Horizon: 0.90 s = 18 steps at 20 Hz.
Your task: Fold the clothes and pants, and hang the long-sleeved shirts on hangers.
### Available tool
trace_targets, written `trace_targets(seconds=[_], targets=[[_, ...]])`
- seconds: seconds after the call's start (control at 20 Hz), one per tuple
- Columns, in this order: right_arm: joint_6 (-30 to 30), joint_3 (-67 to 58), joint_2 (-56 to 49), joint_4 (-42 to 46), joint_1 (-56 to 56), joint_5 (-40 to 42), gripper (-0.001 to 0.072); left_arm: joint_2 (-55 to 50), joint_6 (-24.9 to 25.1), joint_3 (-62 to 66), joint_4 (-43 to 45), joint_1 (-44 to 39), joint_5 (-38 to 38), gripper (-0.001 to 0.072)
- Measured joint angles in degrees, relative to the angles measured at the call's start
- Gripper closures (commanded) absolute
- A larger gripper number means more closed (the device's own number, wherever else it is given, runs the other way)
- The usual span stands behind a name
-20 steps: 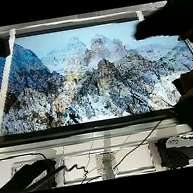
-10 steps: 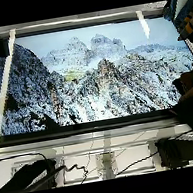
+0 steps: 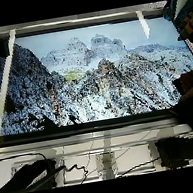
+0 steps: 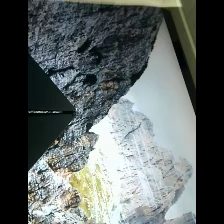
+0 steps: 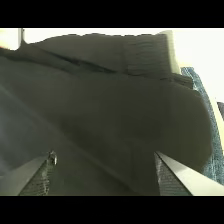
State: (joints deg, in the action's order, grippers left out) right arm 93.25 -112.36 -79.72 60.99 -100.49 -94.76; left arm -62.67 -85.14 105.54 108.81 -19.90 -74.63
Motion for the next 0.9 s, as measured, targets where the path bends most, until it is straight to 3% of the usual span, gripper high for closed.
trace_targets(seconds=[0.05,0.1,0.5,0.7,0.9], targets=[[0.3,0.0,-0.2,-0.9,-0.2,0.1,0.0441,0.0,0.0,0.0,0.0,0.0,0.0,0.0697],[0.7,0.1,-0.6,-2.7,-0.4,0.1,0.0672,0.0,0.0,0.0,0.0,0.0,0.0,0.0697],[1.5,0.1,-1.9,-22.8,6.0,-5.4,0.0690,0.0,0.0,0.0,0.0,0.0,0.0,0.0697],[0.7,0.1,1.0,-26.4,19.9,-7.6,0.0690,0.0,0.0,0.0,0.0,0.0,0.0,0.0697],[-1.9,0.1,4.4,-27.3,40.8,-7.8,0.0690,0.0,0.0,0.0,0.0,0.0,0.0,0.0697]])
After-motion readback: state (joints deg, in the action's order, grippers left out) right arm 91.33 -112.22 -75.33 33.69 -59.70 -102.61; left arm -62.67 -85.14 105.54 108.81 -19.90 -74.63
